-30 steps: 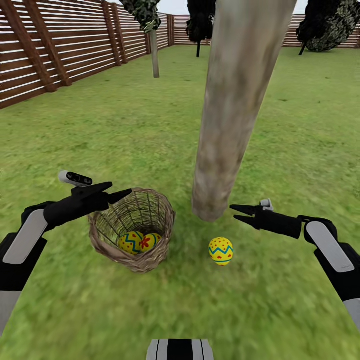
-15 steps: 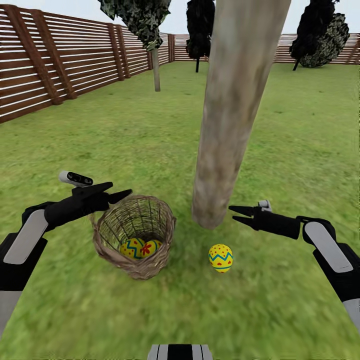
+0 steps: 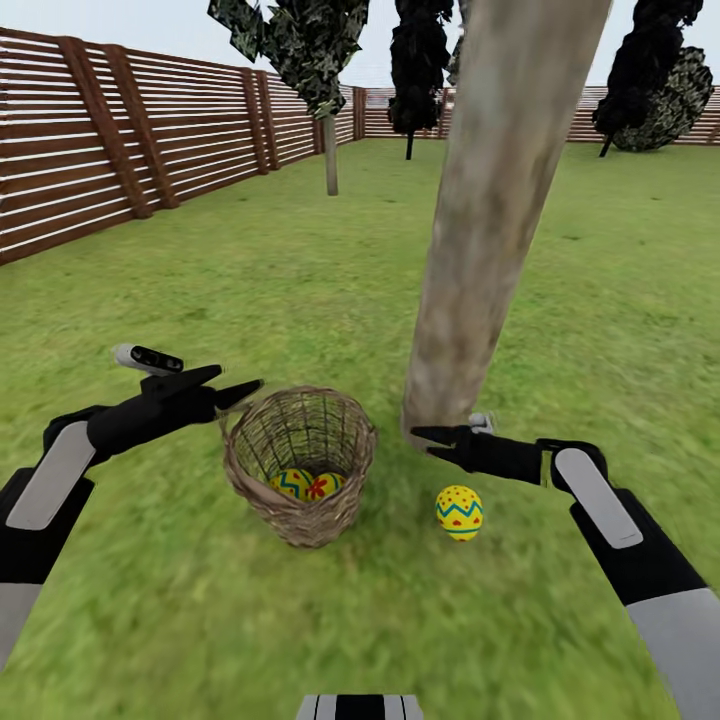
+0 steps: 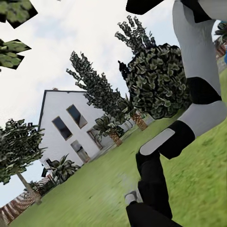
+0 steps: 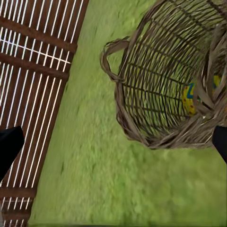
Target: Take the three Easter eggs out of the wicker basket on the lawn in the garden, then place them on the lawn next to a single tree (choose any tree) so that all three eggs are next to the same tree and none are left in the basket.
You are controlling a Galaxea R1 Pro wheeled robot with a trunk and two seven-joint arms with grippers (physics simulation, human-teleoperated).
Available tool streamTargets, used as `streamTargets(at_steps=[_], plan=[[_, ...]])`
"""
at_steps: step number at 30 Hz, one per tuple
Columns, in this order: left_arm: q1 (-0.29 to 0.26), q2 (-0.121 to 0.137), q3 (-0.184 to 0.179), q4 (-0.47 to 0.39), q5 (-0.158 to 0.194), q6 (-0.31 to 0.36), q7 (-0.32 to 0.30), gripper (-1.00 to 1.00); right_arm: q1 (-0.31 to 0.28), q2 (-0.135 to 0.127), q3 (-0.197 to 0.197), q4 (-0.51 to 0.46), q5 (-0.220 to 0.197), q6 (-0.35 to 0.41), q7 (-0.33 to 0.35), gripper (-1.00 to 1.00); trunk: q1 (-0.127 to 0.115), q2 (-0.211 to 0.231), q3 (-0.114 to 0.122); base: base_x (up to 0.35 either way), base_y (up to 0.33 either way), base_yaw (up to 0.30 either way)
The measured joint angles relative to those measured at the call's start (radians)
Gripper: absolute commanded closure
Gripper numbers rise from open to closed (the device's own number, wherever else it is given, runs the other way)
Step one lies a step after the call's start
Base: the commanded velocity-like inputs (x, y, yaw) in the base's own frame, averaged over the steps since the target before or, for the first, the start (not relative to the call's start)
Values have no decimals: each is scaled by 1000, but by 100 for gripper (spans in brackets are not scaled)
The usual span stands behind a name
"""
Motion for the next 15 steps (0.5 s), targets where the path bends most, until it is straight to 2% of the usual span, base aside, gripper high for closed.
streamTargets(at_steps=[2,7,9,11,12,13,14,15], plan=[[1,-2,0,1,0,-1,-2,-100,0,22,0,-13,0,0,-28,-100,0,0,0,0,0,292],[1,-3,0,2,-2,-2,-1,-100,-2,110,8,-36,5,-4,-198,-100,0,0,0,0,0,294],[5,0,0,8,-3,-3,-1,-100,-3,134,9,-37,12,-10,-252,-100,0,0,0,54,44,294],[7,2,2,46,-2,-5,0,-100,-3,145,16,-36,29,-16,-287,-100,0,0,0,154,142,294],[8,2,3,66,-1,-6,0,-100,-3,150,24,-36,48,-18,-295,-100,0,0,0,198,186,286],[8,2,5,92,-1,-6,-1,-100,-3,159,41,-35,90,-31,-301,-100,0,0,0,215,203,279],[8,2,7,111,0,-6,-1,-100,-3,173,59,-35,153,-59,-305,-100,0,0,0,221,209,274],[8,2,8,117,1,-6,-2,-100,-3,181,67,-35,188,-76,-306,-100,0,0,0,223,212,272]])
